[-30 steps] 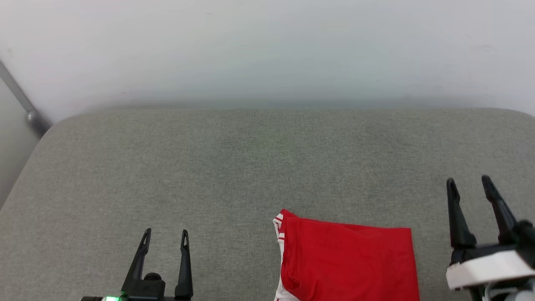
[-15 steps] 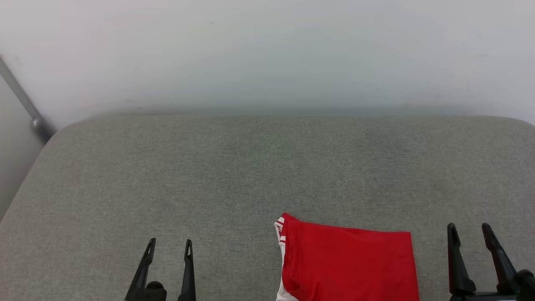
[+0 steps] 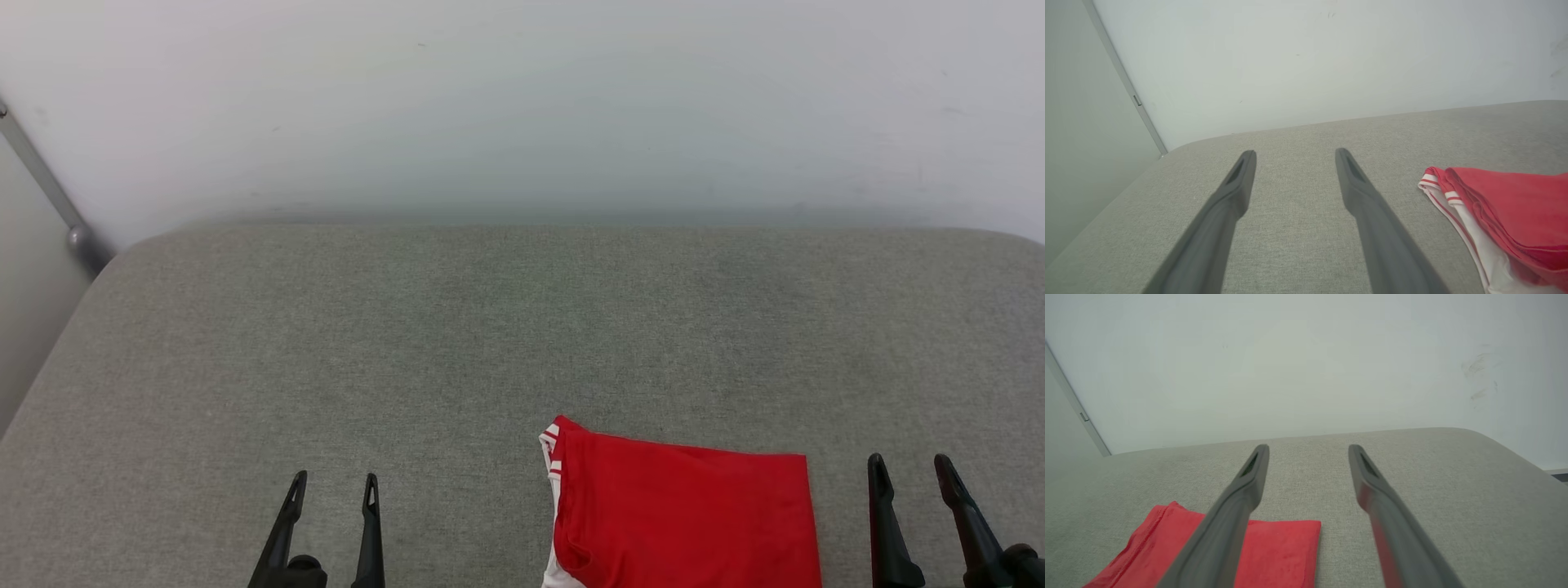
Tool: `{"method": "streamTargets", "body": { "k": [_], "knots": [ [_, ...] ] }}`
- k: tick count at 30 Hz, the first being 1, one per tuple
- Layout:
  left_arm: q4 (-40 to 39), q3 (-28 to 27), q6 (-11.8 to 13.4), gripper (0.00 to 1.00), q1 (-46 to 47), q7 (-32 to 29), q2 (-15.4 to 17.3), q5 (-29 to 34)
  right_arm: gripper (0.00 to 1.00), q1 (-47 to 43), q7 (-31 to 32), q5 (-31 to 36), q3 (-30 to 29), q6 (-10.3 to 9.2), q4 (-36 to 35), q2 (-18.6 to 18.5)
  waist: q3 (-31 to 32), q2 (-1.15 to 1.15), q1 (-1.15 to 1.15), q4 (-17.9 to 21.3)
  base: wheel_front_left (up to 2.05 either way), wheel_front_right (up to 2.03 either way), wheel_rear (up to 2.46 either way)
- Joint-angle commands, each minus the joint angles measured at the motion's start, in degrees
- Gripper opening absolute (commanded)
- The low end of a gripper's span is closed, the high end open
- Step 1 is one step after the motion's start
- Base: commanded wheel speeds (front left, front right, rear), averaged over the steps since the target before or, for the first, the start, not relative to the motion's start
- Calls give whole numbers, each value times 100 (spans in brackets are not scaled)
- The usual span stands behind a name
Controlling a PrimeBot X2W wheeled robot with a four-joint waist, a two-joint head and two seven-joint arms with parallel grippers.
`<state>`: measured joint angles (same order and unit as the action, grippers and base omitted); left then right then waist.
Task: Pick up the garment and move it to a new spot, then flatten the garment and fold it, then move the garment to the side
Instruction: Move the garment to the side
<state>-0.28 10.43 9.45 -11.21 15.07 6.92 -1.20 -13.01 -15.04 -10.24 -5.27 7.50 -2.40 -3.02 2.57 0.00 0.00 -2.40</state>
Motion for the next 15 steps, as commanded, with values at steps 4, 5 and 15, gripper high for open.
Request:
{"method": "streamTargets", "body": {
  "k": [4, 5, 15],
  "knots": [
    [-16, -56, -18, 100, -31, 12, -19, 36, 100, 91, -17, 88, 13, -3, -72, 27, -2, 0, 0, -5, 0, 0, 0],
    [-17, -63, -17, 100, -30, 12, -26, 35, 100, 154, -17, 119, 21, -3, -104, 28, -4, 0, 0, -4, 0, 0, 0],
    [-33, -115, -40, 100, 64, 12, -81, 37, 100, 1391, 573, 194, 255, -3, -498, -779, -106, 0, 0, -12, 0, 0, 0]
  ]
}}
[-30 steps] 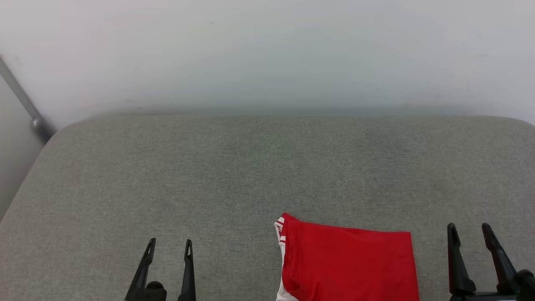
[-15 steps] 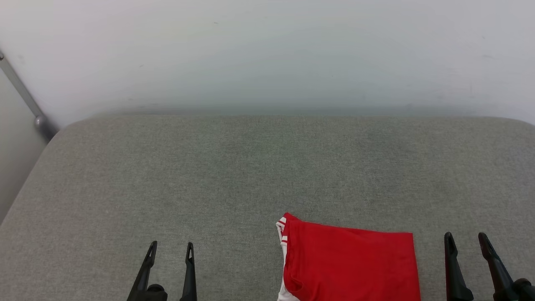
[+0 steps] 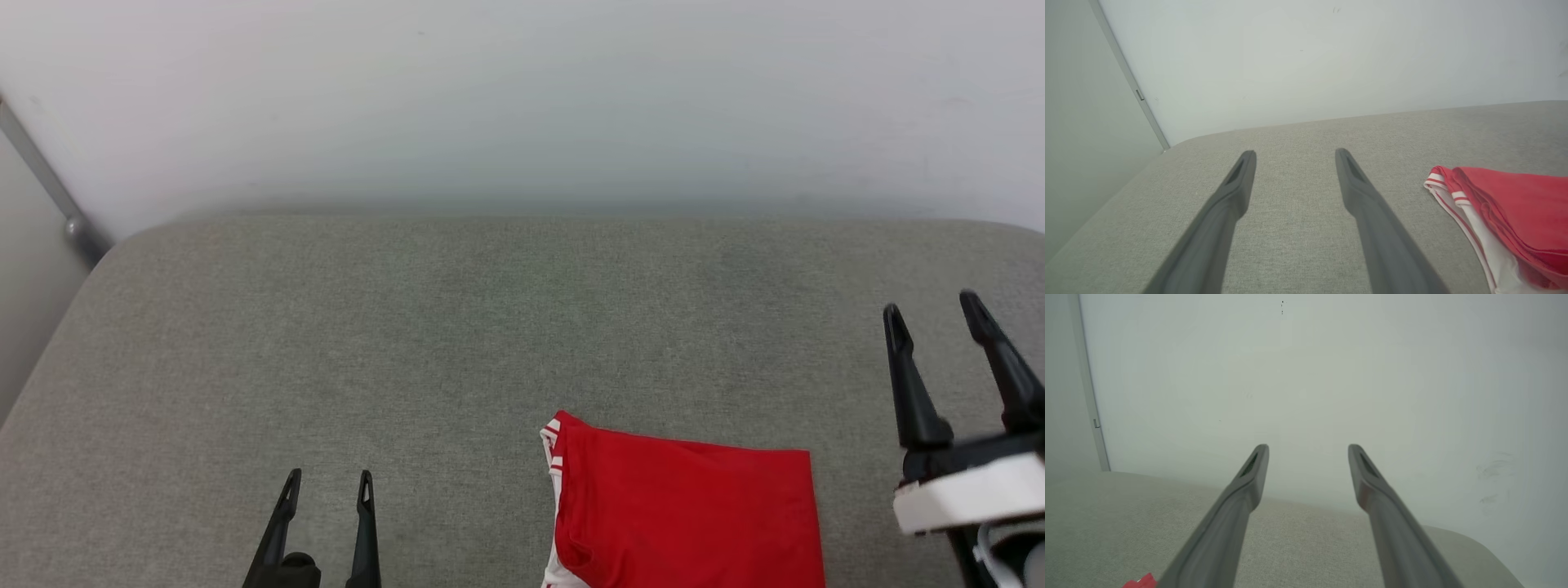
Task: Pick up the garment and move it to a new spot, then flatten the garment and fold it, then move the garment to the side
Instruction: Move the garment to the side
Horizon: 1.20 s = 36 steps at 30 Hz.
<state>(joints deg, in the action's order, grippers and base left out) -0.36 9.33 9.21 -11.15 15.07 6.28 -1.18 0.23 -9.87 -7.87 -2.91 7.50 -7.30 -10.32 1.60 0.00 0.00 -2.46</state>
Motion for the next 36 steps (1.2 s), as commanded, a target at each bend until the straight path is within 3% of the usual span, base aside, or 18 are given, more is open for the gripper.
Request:
{"method": "streamTargets", "body": {
  "k": [1, 4, 10, 15, 23, 25, 36],
  "knots": [
    [-26, -9, -13, 100, 64, 12, -21, 37, 100, 196, 338, -120, 93, -3, -6, -207, -24, 0, 0, -14, 0, 0, 0],
    [-36, -13, -26, 100, 86, 12, -38, 47, 100, 535, 1412, -558, 409, -3, 140, -743, -82, 0, 0, -43, 0, 0, 0],
    [-63, -39, -48, 100, 152, 12, -47, 54, 100, 844, 3809, -2054, 1072, -4, 456, -1875, -263, 0, 0, -92, 0, 0, 0],
    [-87, -48, -58, 100, 271, 11, -72, 50, 100, 629, 5107, -3266, 1355, -3, 781, -2460, -493, 0, 0, -135, 0, 0, 0],
    [-85, -27, -117, 100, 583, 11, -99, 56, 100, 351, 5884, -4737, 1290, -3, 1196, -2396, -944, 0, 0, -254, 0, 0, 0],
    [-80, -20, -146, 100, 733, 11, -112, 69, 100, 387, 5842, -5079, 1283, -3, 1374, -2169, -1181, 0, 0, -331, 0, 0, 0],
    [-67, 60, -173, 100, 1088, 11, -152, 86, 100, 642, 5864, -5434, 2068, -7, 1716, -2007, -1708, 0, 0, -545, 0, 0, 0]
  ]
}}
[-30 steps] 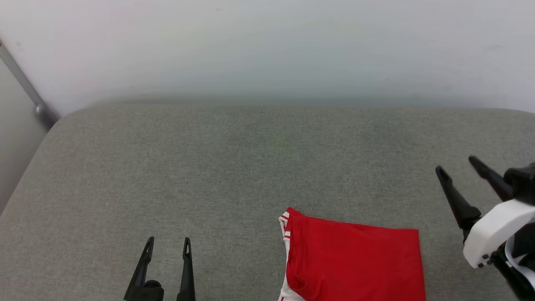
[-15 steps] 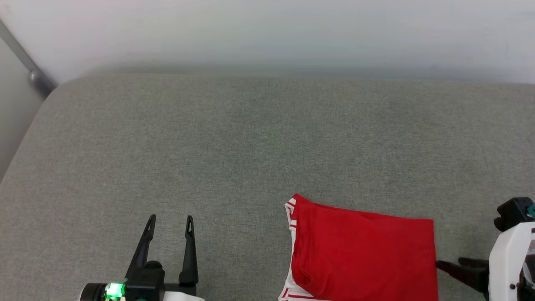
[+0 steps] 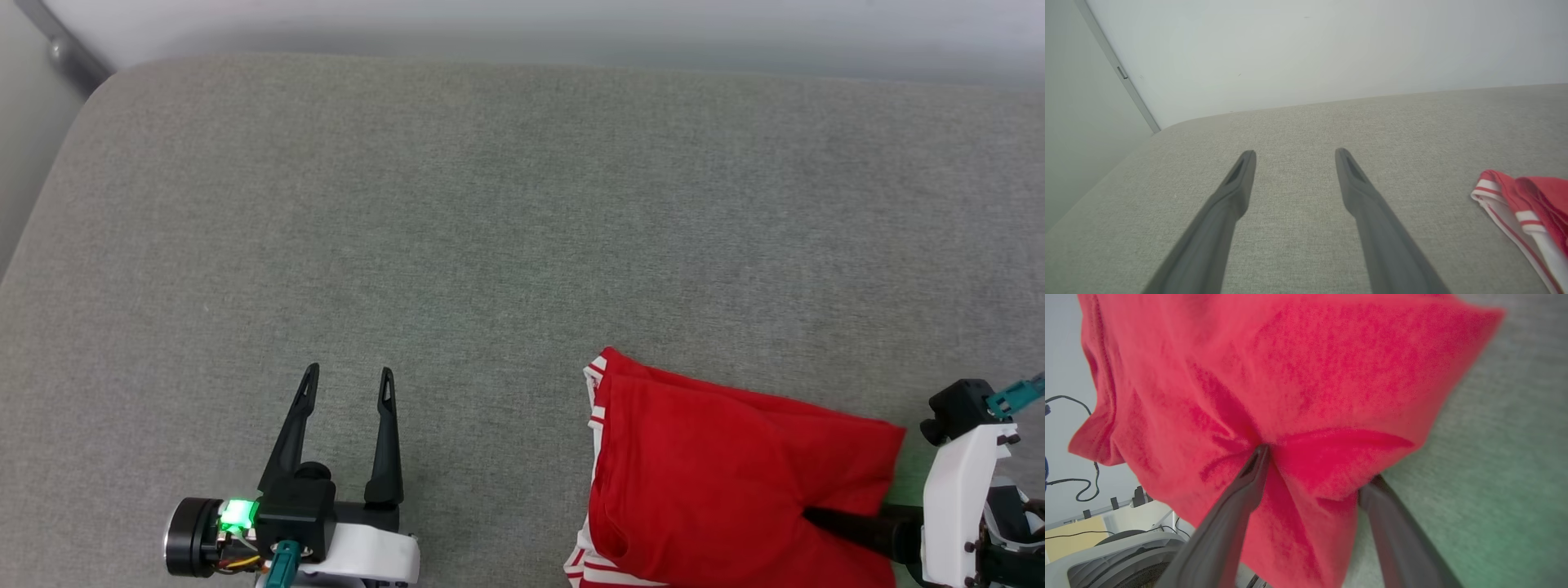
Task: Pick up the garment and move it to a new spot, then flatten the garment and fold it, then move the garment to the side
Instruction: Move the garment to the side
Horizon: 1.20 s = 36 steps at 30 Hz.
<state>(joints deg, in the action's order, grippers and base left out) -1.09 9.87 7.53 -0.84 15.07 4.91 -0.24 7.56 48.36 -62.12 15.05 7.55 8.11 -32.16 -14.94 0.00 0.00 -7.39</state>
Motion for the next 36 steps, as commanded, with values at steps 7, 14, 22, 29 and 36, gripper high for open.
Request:
{"method": "streamTargets", "body": {
  "k": [7, 14, 22, 29, 36],
  "knots": [
    [50, 12, 32, 100, 122, 11, -48, -41, 0, 53, -201, -44, 692, -11, 2, -31, -68, 0, 0, -87, 0, 0, 0],
    [75, -90, 78, 100, -163, 11, -46, -72, 0, 595, -615, -108, 813, -9, -348, -513, 312, 0, 0, 223, 0, 0, 0],
    [-111, -352, 112, 100, -469, 11, -47, -127, 0, 1257, -508, 119, 1003, -9, -788, -1281, 440, 0, 0, 1302, 0, 0, 0],
    [-366, -607, 109, 100, -255, 11, 55, -69, 0, 1749, -592, 571, 834, -9, -542, -1875, -156, 0, 0, 2020, 0, 0, 0],
    [-604, -717, 36, 100, 151, 11, 206, 7, 0, 2286, -936, 1153, 454, -9, 382, -2281, -878, 0, 0, 2186, 0, 0, 0]
  ]
}}
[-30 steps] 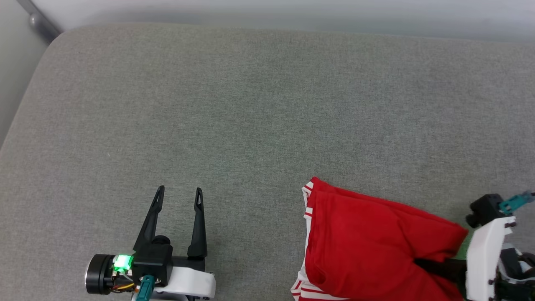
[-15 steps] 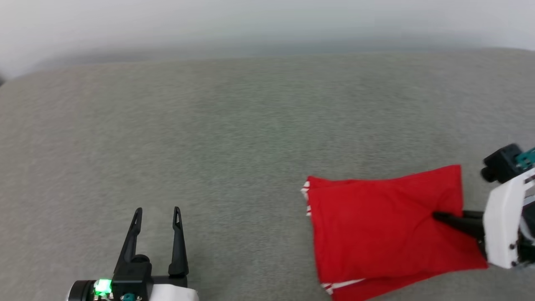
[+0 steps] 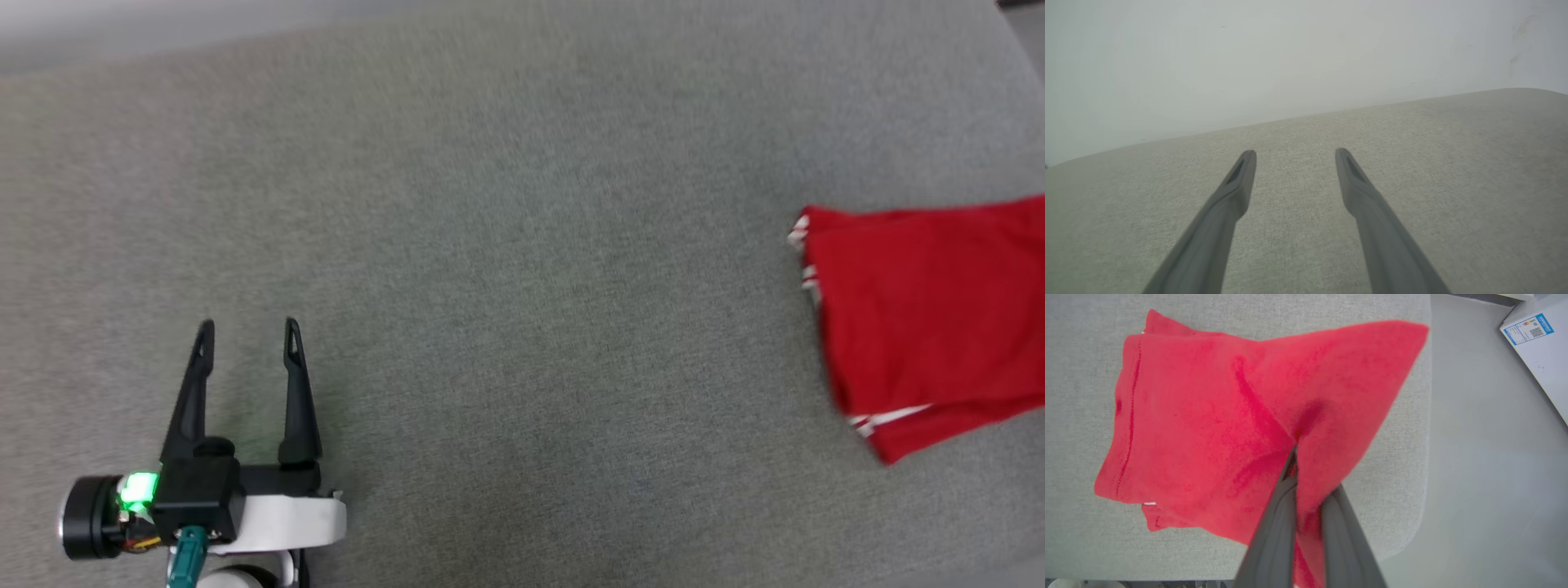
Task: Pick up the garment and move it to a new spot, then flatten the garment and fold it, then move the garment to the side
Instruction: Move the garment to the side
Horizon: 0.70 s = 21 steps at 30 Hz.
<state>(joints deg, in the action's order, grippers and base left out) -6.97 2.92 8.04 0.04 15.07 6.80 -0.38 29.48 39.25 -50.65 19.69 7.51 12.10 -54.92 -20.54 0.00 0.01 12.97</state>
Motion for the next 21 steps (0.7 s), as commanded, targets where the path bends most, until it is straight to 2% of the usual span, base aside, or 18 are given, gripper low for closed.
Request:
{"method": "streamTargets", "body": {
  "k": [1, 11, 19, 20, 21],
  "knots": [
    [-68, -39, -23, 100, 107, 11, 61, 26, 0, 201, -95, 81, -89, -5, 117, 1, -447, 0, -1, 169, 0, 0, 0],
    [-439, -18, -46, 100, 510, 11, 222, 78, 0, 872, -453, 821, -912, -5, 1517, -58, -1343, 0, -1, 58, 0, 0, 0],
    [-468, -6, 7, 100, 636, 6, 200, 29, 0, 1081, -717, 1356, -1311, -6, 2005, 299, -1445, 0, -1, -42, 0, 0, 0],
    [-451, 20, 11, 100, 637, 6, 174, 20, 33, 1083, -764, 1446, -1367, -6, 2093, 342, -1388, 0, -1, -66, 0, 0, 0],
    [-444, 48, 11, 100, 637, 6, 140, 9, 100, 1075, -847, 1572, -1412, -6, 2142, 382, -1319, 0, -1, -98, 0, 0, 0]
  ]
}}
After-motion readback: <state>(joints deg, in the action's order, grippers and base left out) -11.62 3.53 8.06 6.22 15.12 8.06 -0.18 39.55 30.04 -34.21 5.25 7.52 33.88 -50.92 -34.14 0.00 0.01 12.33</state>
